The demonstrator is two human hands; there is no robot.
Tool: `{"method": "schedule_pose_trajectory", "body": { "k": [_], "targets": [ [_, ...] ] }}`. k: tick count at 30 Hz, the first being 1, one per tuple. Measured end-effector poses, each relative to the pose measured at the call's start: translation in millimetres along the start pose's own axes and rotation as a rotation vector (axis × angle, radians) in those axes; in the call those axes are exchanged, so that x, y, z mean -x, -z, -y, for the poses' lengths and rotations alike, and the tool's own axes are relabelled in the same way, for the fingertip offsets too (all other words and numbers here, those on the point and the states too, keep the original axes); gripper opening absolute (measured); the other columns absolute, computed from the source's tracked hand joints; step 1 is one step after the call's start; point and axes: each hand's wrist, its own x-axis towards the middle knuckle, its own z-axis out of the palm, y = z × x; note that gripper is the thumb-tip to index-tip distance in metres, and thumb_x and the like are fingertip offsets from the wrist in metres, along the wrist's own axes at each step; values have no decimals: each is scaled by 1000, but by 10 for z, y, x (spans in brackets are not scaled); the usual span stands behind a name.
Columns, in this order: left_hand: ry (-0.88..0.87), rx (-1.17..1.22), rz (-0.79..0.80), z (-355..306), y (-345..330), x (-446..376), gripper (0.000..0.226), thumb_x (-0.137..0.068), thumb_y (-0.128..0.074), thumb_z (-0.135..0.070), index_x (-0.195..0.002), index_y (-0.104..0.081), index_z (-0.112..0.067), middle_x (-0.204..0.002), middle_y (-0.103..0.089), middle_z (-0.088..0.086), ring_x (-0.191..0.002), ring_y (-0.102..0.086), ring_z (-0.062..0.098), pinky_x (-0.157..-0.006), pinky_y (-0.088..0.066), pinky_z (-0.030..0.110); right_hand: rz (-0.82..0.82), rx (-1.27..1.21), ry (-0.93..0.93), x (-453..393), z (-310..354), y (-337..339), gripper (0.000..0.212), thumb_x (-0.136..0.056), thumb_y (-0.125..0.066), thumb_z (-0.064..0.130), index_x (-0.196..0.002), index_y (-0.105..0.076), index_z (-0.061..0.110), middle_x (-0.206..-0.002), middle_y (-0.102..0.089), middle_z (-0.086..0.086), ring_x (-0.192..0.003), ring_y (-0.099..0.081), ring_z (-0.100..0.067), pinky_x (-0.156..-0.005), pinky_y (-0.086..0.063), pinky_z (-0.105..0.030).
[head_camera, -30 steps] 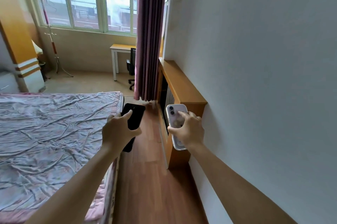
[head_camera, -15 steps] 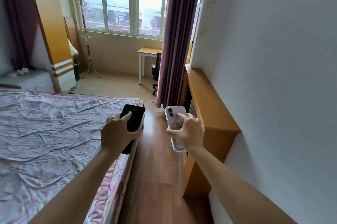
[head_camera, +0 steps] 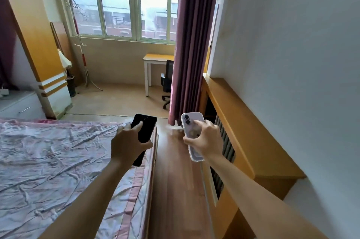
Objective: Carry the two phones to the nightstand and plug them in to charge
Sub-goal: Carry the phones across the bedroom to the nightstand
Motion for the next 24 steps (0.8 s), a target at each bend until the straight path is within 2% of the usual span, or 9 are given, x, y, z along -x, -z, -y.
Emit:
{"method": "schedule_pose_trajectory", "body": {
  "k": [4,13,19,24],
  "targets": [
    [-8,-3,5,147,-195,-613,75,-64,-74,-41,-133,-54,-21,-106,-68,11,-97,-58,35,-68,-53,38,-12,14,-8,-551,70,-258,71,-65,-76,45,-129,-55,26,-123,-57,0,-110,-47,-21,-70,-39,-26],
    [-19,23,8,256,-842,-1893,74,-65,-75,-38,-133,-53,-21,-108,-67,11,-99,-54,35,-68,-50,37,-11,60,-8,-1954,-200,-835,74,-63,-76,48,-130,-55,26,-127,-56,0,-114,-47,-24,-78,-47,-33],
    [43,-21,-20,337,-1284,-2971,75,-63,-75,-39,-133,-54,-22,-108,-67,12,-99,-54,34,-70,-49,37,15,7,42,-3136,-365,-1319,73,-62,-78,46,-129,-55,25,-124,-57,0,-112,-48,-23,-80,-51,-34],
    [81,-11,-65,344,-1612,-3811,73,-63,-75,-37,-132,-56,-22,-105,-68,12,-96,-55,35,-67,-48,36,27,-4,75,-4077,-422,-1662,71,-63,-78,45,-128,-56,26,-125,-57,-1,-114,-47,-23,-79,-48,-32]
  ]
}}
